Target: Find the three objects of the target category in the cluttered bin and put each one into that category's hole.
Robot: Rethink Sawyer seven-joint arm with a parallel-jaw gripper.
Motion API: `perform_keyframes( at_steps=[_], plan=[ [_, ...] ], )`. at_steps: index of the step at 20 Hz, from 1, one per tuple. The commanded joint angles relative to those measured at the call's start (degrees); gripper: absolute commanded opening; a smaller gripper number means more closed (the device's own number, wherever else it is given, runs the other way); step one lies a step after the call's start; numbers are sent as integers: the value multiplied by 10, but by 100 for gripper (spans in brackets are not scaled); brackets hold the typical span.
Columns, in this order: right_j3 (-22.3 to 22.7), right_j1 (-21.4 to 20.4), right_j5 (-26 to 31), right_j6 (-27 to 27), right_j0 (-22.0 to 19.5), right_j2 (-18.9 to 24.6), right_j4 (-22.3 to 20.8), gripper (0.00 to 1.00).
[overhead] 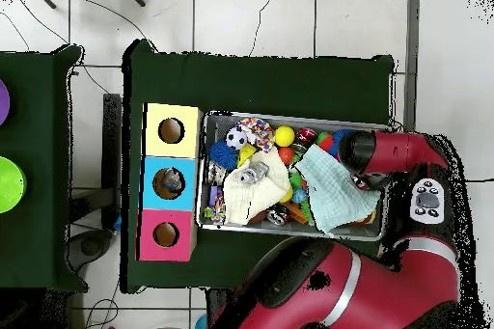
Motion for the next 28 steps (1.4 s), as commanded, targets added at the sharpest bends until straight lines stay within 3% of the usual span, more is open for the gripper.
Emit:
perform_keyframes(
  at_steps=[1,17,18,28],
  plan=[
    [76,33,-148,8,-46,112,24,100],
    [45,60,-113,-10,-58,143,18,100],
    [46,60,-112,-11,-59,143,17,0],
    [38,61,-104,-24,-61,149,11,0]
  ],
)
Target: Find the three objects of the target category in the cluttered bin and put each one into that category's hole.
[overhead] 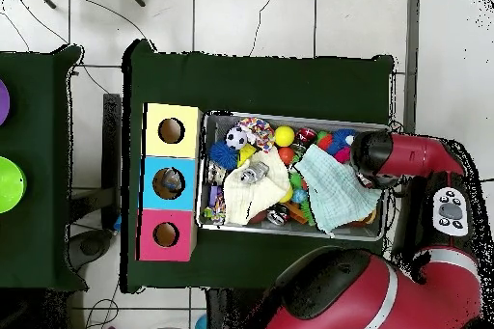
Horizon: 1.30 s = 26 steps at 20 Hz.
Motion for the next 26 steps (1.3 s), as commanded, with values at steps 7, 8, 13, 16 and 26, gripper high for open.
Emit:
perform_keyframes(
  at_steps=[7,8,13,16,26],
  plan=[
    [34,70,-98,-22,-14,101,8,0],
    [47,61,-99,-20,-13,100,10,0],
    [100,11,-101,-10,-5,93,14,0],
    [129,-15,-106,3,5,85,13,0],
    [194,-70,-115,58,38,65,33,0]
  ],
)
